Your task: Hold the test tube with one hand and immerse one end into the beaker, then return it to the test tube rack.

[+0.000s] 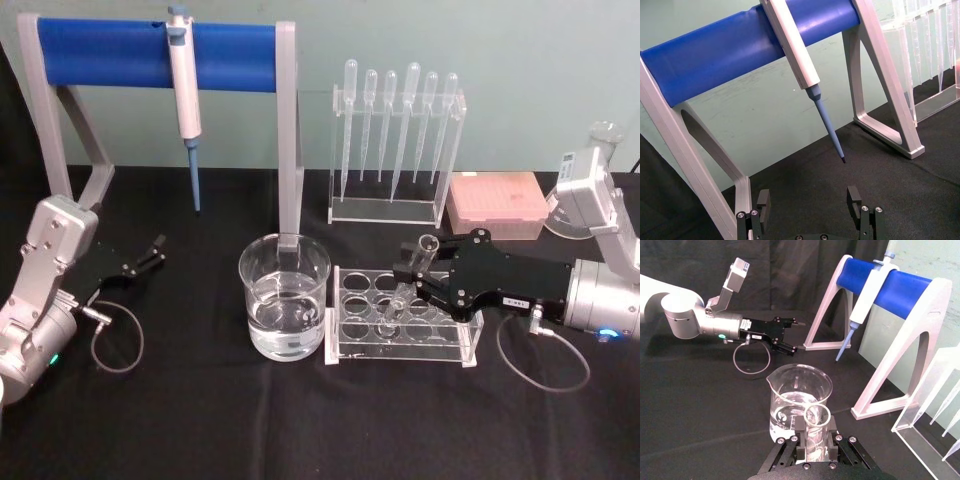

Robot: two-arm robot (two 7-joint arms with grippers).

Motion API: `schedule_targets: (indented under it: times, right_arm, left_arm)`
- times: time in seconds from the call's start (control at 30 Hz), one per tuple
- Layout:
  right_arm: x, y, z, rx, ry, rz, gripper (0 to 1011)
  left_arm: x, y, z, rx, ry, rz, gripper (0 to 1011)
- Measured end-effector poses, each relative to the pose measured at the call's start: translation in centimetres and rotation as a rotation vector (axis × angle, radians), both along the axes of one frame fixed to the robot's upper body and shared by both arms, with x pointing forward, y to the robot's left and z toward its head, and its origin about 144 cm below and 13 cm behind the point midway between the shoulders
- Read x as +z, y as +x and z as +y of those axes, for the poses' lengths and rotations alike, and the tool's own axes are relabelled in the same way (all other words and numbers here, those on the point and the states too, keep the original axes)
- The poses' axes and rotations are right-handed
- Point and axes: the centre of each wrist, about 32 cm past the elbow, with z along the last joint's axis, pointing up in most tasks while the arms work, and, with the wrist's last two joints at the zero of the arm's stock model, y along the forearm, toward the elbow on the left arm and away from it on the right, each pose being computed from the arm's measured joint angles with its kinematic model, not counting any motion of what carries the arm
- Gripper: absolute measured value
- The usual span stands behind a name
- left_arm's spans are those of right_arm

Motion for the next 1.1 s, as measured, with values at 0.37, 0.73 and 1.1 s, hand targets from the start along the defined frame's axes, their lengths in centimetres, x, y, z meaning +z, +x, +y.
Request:
schedule_targets:
  times: [0.37, 0.73, 1.1]
  right_arm:
    - [0.0, 0.0, 0.0, 0.001, 0.000, -0.001, 549]
    - [1.3, -0.9, -0.2, -0.042, 0.040, -0.055, 894]
    - [2.0, -3.9, -1.4, -0.333, 0.189, -0.170, 1002]
  left_arm:
    - [0.0, 0.0, 0.0, 0.000, 0.000, 0.000, 1000]
    - [0.0, 0.0, 0.0, 0.000, 0.000, 0.000, 1000]
    - [0.0, 0.0, 0.0, 0.000, 0.000, 0.000, 1000]
